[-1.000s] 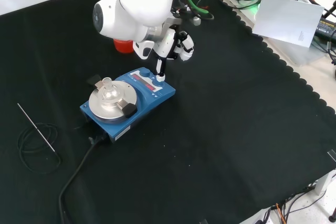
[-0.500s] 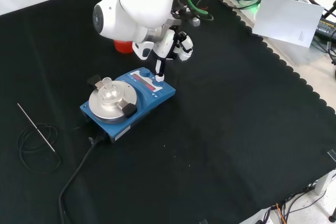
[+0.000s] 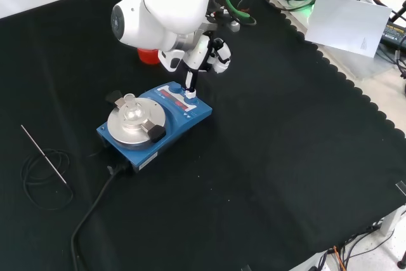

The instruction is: Turn on the heater.

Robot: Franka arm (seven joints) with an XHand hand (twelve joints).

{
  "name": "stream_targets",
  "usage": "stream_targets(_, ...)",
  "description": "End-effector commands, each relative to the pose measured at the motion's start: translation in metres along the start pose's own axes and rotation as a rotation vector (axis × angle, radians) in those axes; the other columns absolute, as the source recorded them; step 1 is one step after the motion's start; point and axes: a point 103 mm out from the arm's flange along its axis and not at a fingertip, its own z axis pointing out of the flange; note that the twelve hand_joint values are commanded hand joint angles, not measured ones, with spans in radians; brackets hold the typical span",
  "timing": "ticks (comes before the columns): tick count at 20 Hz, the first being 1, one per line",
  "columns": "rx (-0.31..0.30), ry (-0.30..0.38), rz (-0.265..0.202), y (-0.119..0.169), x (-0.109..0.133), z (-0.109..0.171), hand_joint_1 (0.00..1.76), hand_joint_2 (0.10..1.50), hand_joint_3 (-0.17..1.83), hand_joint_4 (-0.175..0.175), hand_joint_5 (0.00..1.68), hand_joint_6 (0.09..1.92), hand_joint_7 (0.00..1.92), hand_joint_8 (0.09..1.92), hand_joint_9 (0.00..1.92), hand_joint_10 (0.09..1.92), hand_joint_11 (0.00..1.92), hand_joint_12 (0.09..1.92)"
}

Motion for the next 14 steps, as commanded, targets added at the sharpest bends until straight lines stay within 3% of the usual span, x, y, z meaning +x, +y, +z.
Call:
stream_targets(1, -0.001, -0.001, 0.008, -0.001, -0.002, 0.002, 1.45, 0.60, 1.13, -0.035, 0.27, 0.09, 1.62, 1.61, 1.71, 1.49, 1.62, 1.48)
stream_targets(8, 0.004, 0.011, -0.008, -0.004, -0.005, 0.001, 1.45, 0.60, 1.13, -0.036, 0.27, 0.09, 1.62, 1.61, 1.71, 1.49, 1.62, 1.48)
stream_targets(14, -0.003, 0.048, -0.045, -0.026, -0.003, -0.014, 1.45, 0.60, 1.13, -0.037, 0.28, 0.09, 1.62, 1.61, 1.72, 1.49, 1.62, 1.48)
